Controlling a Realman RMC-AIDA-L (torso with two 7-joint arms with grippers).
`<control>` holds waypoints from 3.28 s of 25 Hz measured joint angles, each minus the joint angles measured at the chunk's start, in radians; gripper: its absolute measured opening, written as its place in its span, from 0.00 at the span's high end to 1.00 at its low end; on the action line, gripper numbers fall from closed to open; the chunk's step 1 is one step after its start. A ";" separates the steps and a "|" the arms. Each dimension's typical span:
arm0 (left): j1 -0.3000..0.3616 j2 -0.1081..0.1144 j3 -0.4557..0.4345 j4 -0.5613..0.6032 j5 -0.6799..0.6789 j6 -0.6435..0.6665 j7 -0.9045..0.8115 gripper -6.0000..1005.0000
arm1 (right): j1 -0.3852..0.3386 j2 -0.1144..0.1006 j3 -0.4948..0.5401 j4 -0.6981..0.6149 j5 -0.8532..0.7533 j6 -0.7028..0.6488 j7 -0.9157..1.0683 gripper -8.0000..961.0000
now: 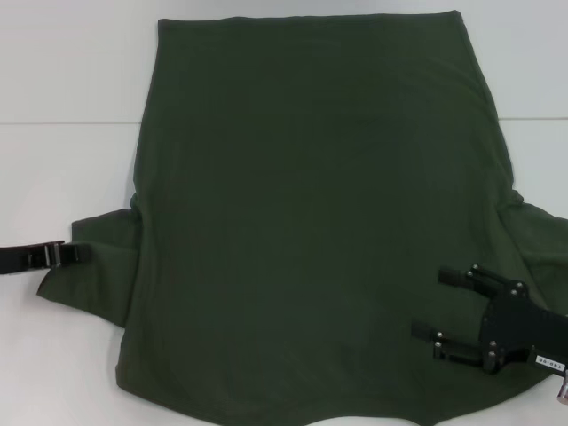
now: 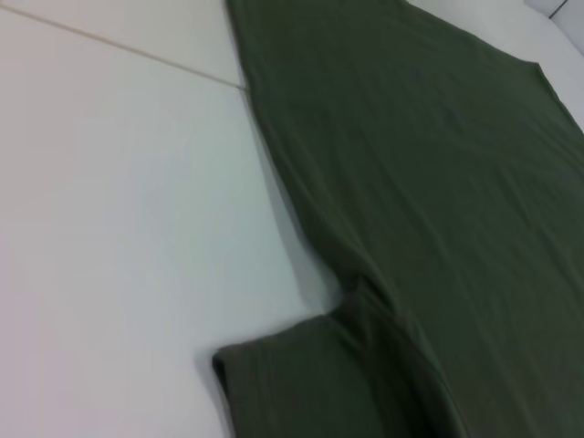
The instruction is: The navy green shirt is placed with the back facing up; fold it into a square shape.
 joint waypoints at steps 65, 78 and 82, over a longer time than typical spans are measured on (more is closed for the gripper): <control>-0.077 -0.085 0.261 0.074 -0.187 0.147 -0.123 0.66 | 0.005 0.001 0.005 0.000 0.000 -0.003 0.010 0.07; 0.189 -0.156 0.234 0.072 -0.414 0.421 0.861 0.19 | -0.040 -0.040 0.108 -0.235 -0.026 -0.057 0.696 0.07; 0.197 -0.157 0.235 0.044 -0.385 0.424 0.910 0.13 | -0.034 -0.096 0.112 -0.393 -0.157 -0.073 1.133 0.07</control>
